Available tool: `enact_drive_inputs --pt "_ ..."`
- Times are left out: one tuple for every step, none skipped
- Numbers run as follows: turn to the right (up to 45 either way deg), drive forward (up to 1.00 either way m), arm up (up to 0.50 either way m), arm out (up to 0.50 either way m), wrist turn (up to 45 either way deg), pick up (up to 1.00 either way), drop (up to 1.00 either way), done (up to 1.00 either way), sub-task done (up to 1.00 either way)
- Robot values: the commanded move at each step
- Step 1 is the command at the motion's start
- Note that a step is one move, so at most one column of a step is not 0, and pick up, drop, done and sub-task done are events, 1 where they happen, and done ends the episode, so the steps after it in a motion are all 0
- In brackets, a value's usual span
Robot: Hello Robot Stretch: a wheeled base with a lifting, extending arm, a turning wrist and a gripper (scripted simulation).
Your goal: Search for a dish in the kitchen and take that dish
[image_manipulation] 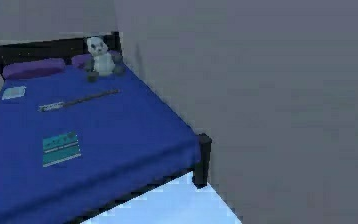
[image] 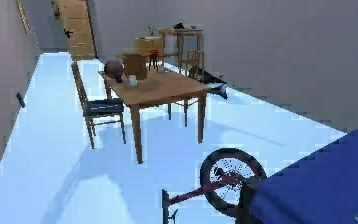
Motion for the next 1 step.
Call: enact_drive_inputs --pt "-33.0 0.00 0.00 0.00 0.0 0.00 0.00 0.00 0.00"
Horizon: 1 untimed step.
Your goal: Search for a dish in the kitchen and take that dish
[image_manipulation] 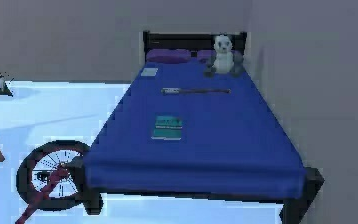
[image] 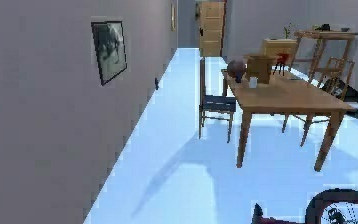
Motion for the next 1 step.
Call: enact_drive_inputs --pt "0.0 1.00 0.00 0.00 0.0 0.00 0.00 0.00 0.00"
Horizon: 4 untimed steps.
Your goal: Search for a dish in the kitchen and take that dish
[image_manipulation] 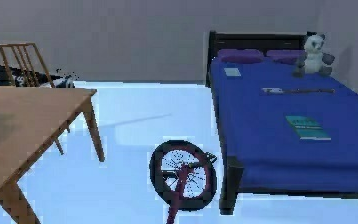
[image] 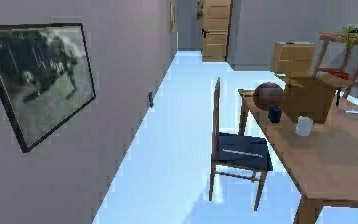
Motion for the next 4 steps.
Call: enact_drive_inputs --pt "0.0 1.00 0.00 0.00 0.0 0.00 0.00 0.00 0.00" --pt "-6.0 0.00 0.00 0.00 0.0 0.00 0.00 0.00 0.00" --pt "0.0 0.10 0.00 0.00 0.0 0.00 0.00 0.00 0.00" --pt "-9.0 0.00 0.00 0.00 0.0 0.00 0.00 0.00 0.00"
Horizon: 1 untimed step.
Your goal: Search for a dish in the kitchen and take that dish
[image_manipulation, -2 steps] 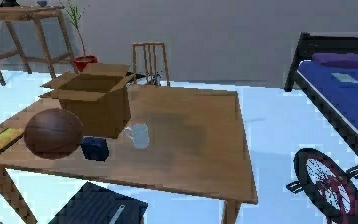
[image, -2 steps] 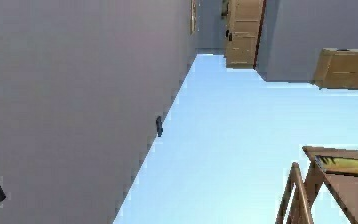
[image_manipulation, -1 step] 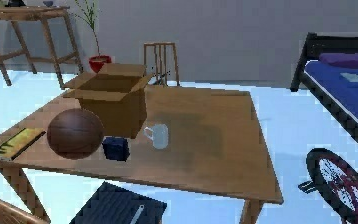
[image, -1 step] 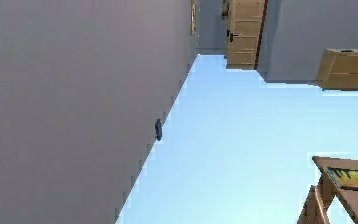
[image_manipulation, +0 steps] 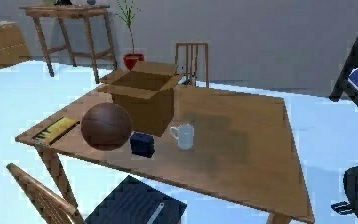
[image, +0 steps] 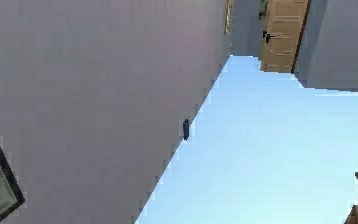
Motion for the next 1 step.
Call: enact_drive_inputs --pt "0.0 0.45 0.00 0.00 0.0 0.00 0.00 0.00 0.00"
